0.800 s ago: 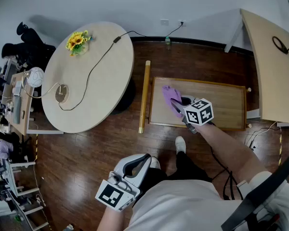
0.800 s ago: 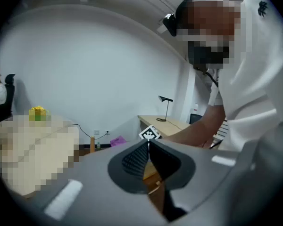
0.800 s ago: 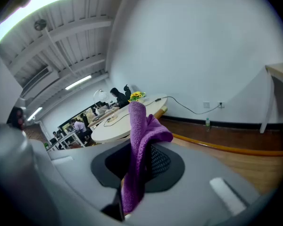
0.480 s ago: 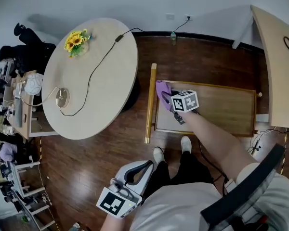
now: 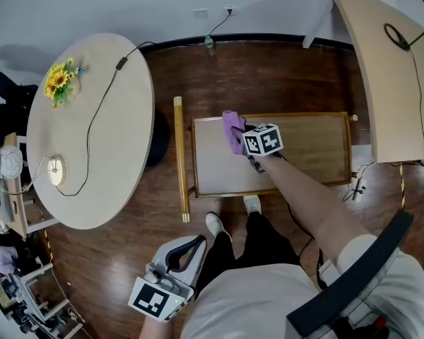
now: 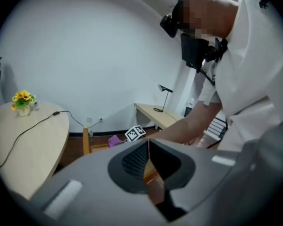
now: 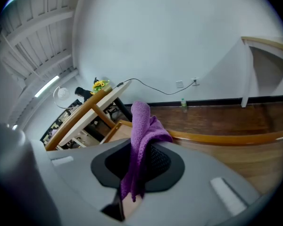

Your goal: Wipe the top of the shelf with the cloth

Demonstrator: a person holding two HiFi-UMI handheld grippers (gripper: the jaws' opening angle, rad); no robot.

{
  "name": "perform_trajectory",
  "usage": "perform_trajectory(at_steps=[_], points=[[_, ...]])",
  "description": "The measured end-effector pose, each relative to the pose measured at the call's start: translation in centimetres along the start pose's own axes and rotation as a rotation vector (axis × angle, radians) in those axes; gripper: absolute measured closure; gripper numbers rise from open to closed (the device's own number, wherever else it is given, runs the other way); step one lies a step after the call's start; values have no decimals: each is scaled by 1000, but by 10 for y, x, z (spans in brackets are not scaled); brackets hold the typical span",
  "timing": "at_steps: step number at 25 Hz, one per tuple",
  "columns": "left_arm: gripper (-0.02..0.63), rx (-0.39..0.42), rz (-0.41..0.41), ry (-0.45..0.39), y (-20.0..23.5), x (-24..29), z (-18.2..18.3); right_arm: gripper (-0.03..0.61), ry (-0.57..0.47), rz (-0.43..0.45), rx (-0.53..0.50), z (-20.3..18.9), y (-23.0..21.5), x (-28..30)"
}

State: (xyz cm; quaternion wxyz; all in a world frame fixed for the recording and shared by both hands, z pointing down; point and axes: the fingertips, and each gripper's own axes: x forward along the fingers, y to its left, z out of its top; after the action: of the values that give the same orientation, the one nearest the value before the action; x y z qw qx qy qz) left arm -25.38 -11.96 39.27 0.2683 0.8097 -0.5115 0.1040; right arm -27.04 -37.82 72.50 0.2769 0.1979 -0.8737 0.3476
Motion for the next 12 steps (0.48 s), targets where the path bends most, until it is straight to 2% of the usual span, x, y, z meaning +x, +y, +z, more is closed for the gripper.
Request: perform_trajectory(at_steps=[5,12], points=[[588,34,-108,8,-10,36,18,528,-5,-154,30,-8,-90,-78],[588,72,-175,-7,-29,77,37,528,2,-363,59,-32,-217,-195]])
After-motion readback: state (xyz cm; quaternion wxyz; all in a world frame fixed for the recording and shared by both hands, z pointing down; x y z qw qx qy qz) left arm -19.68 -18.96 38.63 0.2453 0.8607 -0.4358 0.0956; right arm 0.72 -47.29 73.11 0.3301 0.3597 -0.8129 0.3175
